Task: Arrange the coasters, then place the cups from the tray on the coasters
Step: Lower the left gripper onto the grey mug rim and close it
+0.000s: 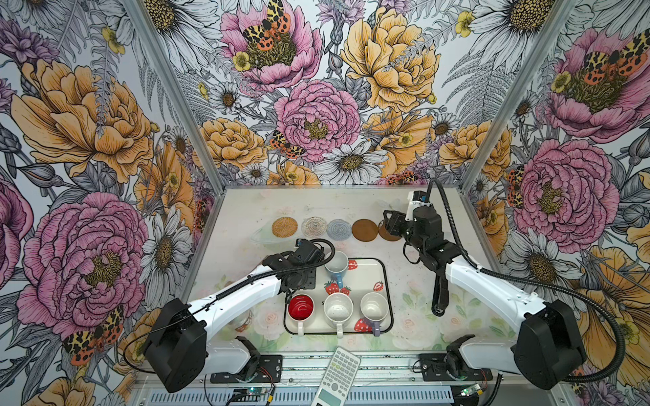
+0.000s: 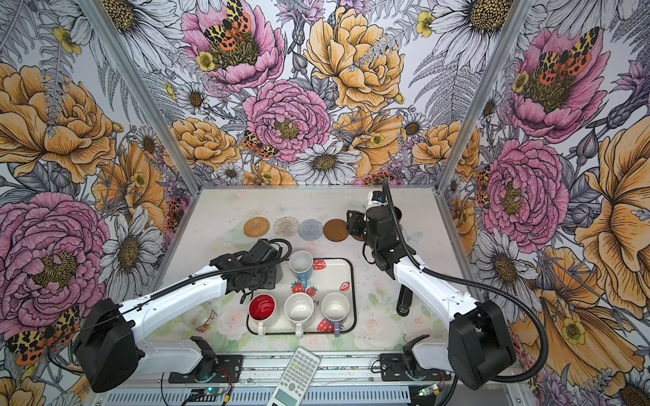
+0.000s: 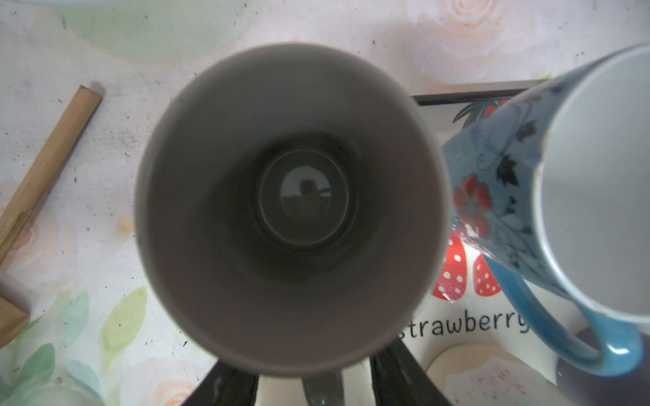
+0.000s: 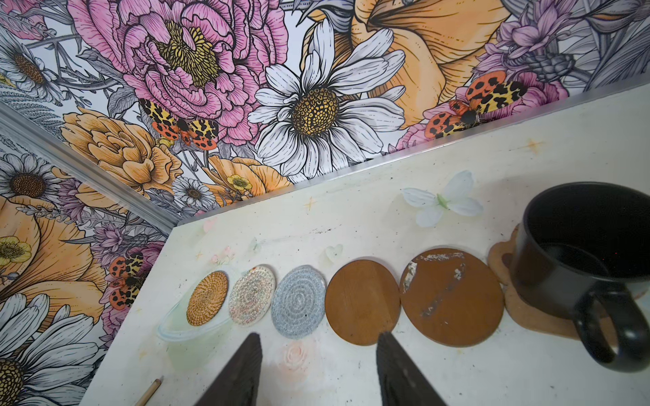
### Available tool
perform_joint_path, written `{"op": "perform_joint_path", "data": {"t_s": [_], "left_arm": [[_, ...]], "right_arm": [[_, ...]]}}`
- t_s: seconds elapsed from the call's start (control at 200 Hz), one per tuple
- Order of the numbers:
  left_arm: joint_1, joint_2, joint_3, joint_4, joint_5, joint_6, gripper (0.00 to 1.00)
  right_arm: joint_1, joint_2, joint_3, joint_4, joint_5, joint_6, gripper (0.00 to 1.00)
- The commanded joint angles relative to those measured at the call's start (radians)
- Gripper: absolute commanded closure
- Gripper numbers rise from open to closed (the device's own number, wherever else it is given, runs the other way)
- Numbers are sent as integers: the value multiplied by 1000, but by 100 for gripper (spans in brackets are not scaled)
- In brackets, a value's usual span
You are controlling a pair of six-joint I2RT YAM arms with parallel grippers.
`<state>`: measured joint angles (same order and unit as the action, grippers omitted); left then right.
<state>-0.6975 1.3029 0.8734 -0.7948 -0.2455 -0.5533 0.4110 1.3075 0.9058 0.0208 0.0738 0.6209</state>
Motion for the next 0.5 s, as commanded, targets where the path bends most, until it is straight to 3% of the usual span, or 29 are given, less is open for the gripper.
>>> {"op": "perform_joint_path", "data": {"t_s": [0.0,0.41,0.495], "left_arm": [[25,5,-19,63,15,-19,56],[52,39,-24,92,19,-13,69],[54,35,-25,92,22,-14,79]], "right_arm": [[-7,21,16,22,-11,5,46],[-12,35,20,22,-19,2,47],[-12,36,20,23,-19,3,47]]}}
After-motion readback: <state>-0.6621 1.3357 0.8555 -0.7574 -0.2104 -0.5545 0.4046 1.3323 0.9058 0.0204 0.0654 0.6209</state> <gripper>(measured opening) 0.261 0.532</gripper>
